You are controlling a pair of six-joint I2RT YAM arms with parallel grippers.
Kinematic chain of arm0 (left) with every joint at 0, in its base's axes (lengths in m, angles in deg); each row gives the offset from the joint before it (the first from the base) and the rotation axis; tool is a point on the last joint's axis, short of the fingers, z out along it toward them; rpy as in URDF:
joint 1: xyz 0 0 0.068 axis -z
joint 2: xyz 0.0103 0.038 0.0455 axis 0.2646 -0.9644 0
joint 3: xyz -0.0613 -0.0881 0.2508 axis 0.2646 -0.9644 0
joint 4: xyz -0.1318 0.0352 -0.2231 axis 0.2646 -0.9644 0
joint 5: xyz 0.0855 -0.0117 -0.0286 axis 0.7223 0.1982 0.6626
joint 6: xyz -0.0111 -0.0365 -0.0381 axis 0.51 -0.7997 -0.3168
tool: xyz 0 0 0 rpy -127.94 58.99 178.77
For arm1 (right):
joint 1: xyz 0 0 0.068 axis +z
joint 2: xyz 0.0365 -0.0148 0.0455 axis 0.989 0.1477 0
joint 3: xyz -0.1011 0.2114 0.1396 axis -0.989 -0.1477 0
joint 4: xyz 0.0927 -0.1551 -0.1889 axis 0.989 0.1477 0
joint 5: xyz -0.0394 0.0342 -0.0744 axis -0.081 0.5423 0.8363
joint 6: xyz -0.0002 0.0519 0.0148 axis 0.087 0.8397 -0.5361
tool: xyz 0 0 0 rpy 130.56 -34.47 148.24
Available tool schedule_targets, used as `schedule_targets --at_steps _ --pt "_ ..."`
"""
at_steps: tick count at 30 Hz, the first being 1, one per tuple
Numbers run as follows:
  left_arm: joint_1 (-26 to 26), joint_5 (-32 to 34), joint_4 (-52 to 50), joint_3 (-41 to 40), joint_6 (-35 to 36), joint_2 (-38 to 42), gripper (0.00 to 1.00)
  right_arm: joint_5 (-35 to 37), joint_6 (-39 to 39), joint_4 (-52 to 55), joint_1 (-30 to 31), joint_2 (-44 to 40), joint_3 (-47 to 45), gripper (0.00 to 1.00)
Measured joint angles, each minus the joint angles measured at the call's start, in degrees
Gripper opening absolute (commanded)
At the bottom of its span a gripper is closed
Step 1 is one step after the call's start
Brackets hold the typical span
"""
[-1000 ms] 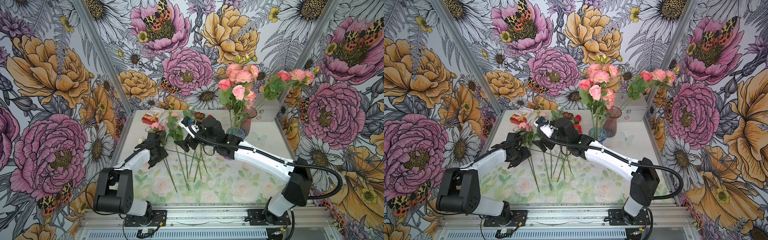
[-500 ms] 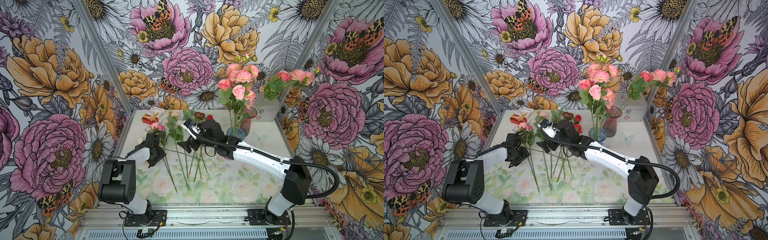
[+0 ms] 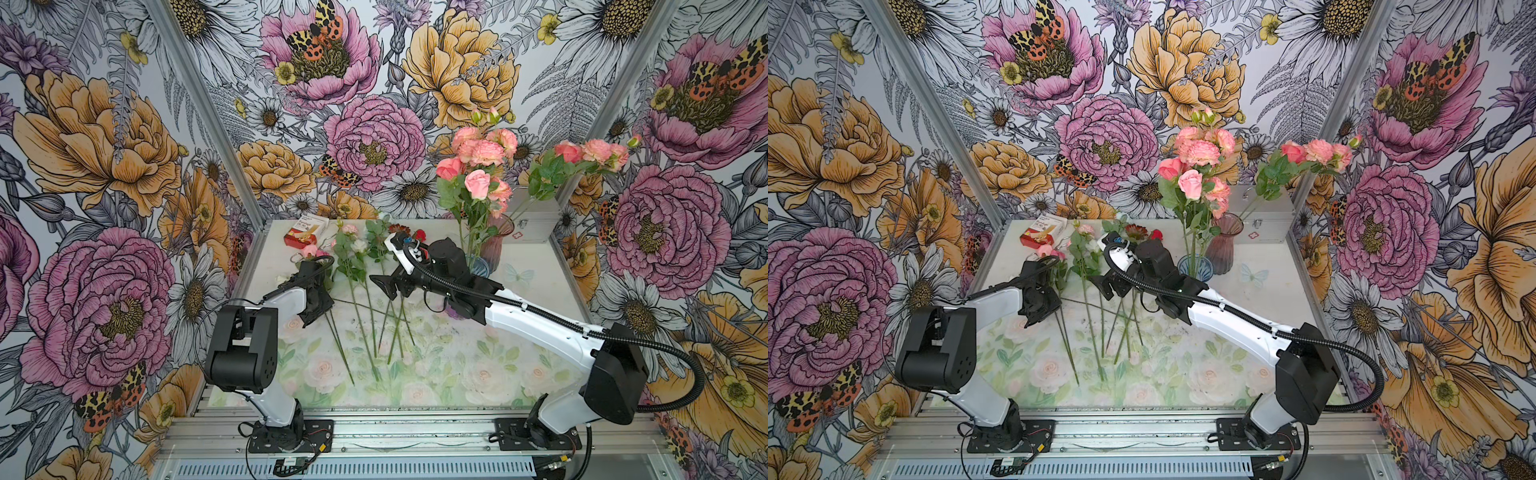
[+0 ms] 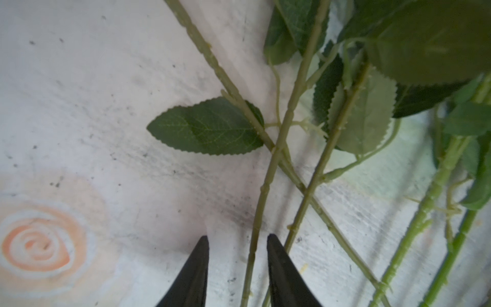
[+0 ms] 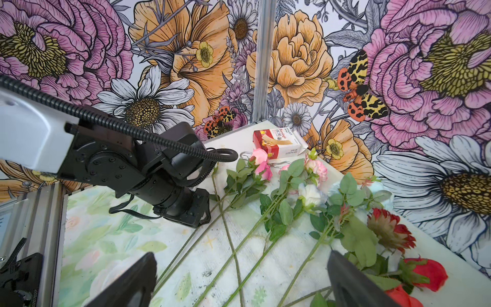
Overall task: Place the pink flowers into the vase
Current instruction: Pick up the flower at the center of the board.
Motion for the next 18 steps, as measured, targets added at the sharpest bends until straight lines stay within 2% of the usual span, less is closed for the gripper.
schedule_targets --at_steps 2,5,6,10,11,12,18 --pt "0.5 0.7 -1.0 1.1 0.7 -0.9 0.36 0.2 0.0 -0.8 0.0 -1.0 -1.0 0.99" --pt "1.4 1.7 -2.5 3.0 1.5 -2.3 0.27 0.7 0.0 -2.3 0.0 -2.8 -2.8 0.99" --pt "1.6 1.9 -3.3 3.8 1.9 -2.9 0.20 1.0 0.1 -2.7 0.0 -3.3 -3.4 0.99" --pt "2.4 2.6 -5.6 6.1 3.3 -4.6 0.18 2.1 0.4 -4.7 0.0 -5.5 -5.4 0.99" --pt "2.6 2.8 -5.9 6.3 3.4 -4.7 0.05 2.3 0.4 -5.1 0.0 -5.8 -5.6 0.99" --pt "2.8 3.0 -6.0 6.3 3.5 -4.7 0.00 2.5 0.4 -5.6 0.0 -6.3 -5.9 0.99" --pt "3.5 3.9 -6.6 6.2 4.2 -4.4 0.00 2.6 0.4 -6.0 0.0 -6.8 -6.0 1.00"
